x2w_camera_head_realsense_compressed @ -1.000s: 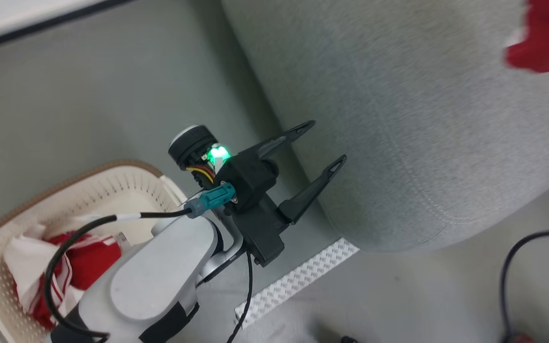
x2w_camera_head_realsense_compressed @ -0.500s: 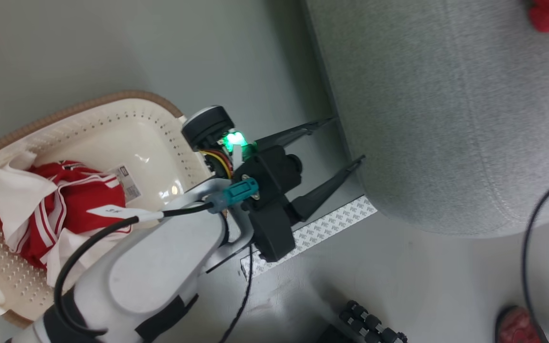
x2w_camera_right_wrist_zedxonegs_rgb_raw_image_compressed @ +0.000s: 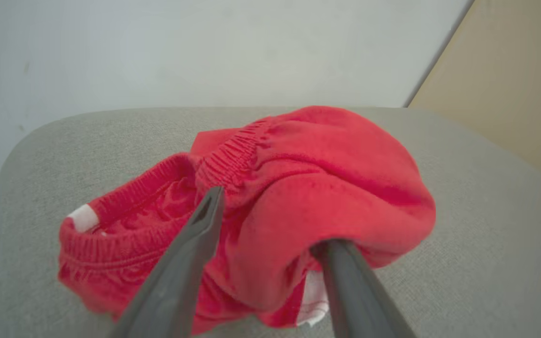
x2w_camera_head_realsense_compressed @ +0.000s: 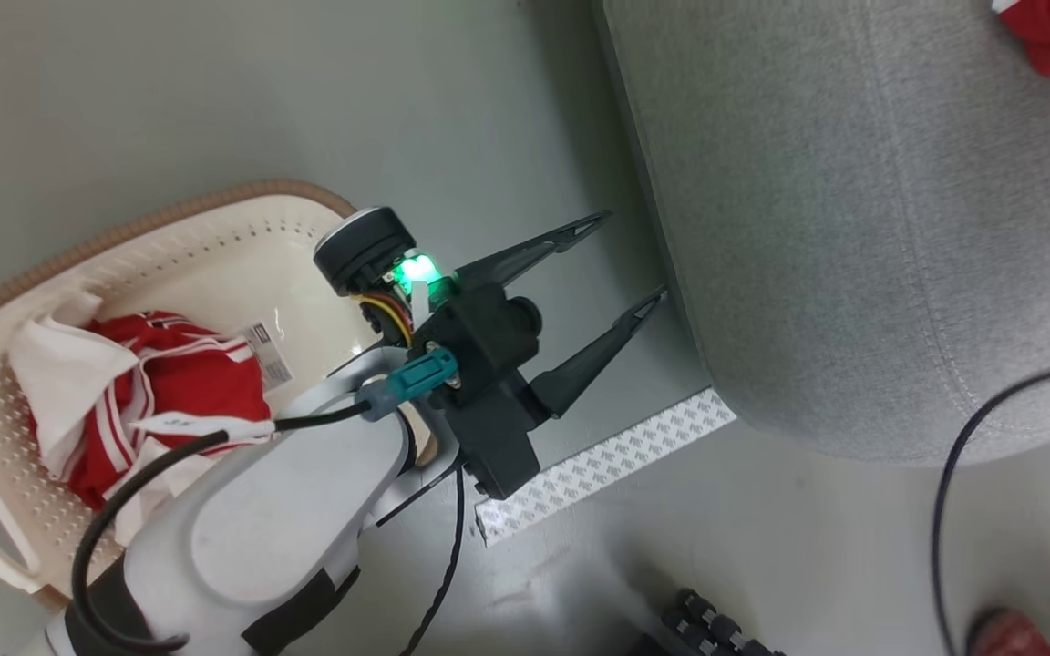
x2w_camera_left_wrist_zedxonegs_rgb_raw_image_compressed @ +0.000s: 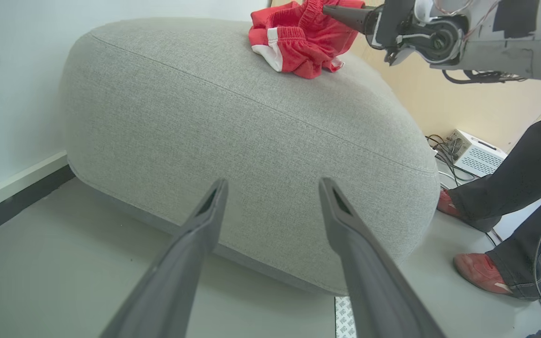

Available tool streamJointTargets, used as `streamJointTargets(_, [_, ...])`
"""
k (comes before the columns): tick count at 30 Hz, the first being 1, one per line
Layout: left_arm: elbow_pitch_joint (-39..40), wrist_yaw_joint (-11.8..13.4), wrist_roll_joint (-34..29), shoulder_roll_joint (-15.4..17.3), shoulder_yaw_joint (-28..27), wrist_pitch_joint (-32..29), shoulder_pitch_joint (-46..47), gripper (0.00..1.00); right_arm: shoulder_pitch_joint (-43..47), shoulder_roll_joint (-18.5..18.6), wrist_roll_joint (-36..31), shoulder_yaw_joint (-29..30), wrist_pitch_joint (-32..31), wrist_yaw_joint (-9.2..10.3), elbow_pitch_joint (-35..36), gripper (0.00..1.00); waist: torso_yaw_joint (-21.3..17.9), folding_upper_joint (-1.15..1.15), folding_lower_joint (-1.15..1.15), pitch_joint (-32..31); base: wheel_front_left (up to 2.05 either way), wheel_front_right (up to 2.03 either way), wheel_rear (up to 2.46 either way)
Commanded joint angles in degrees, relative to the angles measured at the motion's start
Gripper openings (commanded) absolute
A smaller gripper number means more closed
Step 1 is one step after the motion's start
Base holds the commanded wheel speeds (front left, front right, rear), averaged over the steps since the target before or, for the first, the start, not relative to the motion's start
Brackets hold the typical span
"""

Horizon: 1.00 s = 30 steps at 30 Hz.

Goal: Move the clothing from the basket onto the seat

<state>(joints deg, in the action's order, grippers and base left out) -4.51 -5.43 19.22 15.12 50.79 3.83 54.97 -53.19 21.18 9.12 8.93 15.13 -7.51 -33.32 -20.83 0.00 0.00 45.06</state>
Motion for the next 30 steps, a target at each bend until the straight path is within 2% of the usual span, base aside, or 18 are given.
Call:
streamJointTargets(1, [-0.4,0.4,0.1,0.2,-0.1,0.9,-1.5,1.00,2.7,-0.9,-1.0,1.0,0.1,0.04,1.8,1.00,0.6,0.00,0.00,-2.2,0.00,0.00,0.00])
streamJointTargets(7, [-2.3,2.2,1.3,0.5,-1.1,4.7,-4.2,1.00,13.4,-6.2,-3.0,1.1,0.1,0.04,12.3,1.00,1.7,0.00,0.00,-8.5,0.00,0.00,0.00])
streamJointTargets(15, [-4.9,6.7,3.5,1.0,-4.5,9.3,-10.7,1.00,21.6,-10.0,-1.5,-9.5,0.1,0.04,20.5,1.00,3.2,0.00,0.00,-17.4,0.00,0.00,0.00])
streamJointTargets(22, [-5.3,11.2,5.3,-0.1,-9.5,11.4,-19.3,1.00,26.7,-9.2,0.3,-18.8,0.1,0.04,22.9,1.00,7.9,0.00,0.00,-26.2,0.00,0.00,0.00])
streamJointTargets(23, [-3.7,12.4,4.8,-0.5,-11.9,11.4,-21.7,1.00,28.2,-8.9,0.8,-20.7,0.1,0.04,24.0,1.00,9.3,0.00,0.00,-28.2,0.00,0.00,0.00])
streamJointTargets(27, [-1.1,13.3,3.6,-1.5,-16.8,11.4,-27.9,1.00,31.8,-9.1,1.5,-24.6,0.1,0.04,24.8,1.00,12.1,0.00,0.00,-32.4,0.00,0.00,0.00])
streamJointTargets(30, [0.1,13.0,3.1,-2.5,-20.4,11.4,-32.4,1.00,34.2,-9.2,2.1,-26.4,0.1,0.04,24.6,1.00,14.2,0.00,0.00,-35.8,0.00,0.00,0.00])
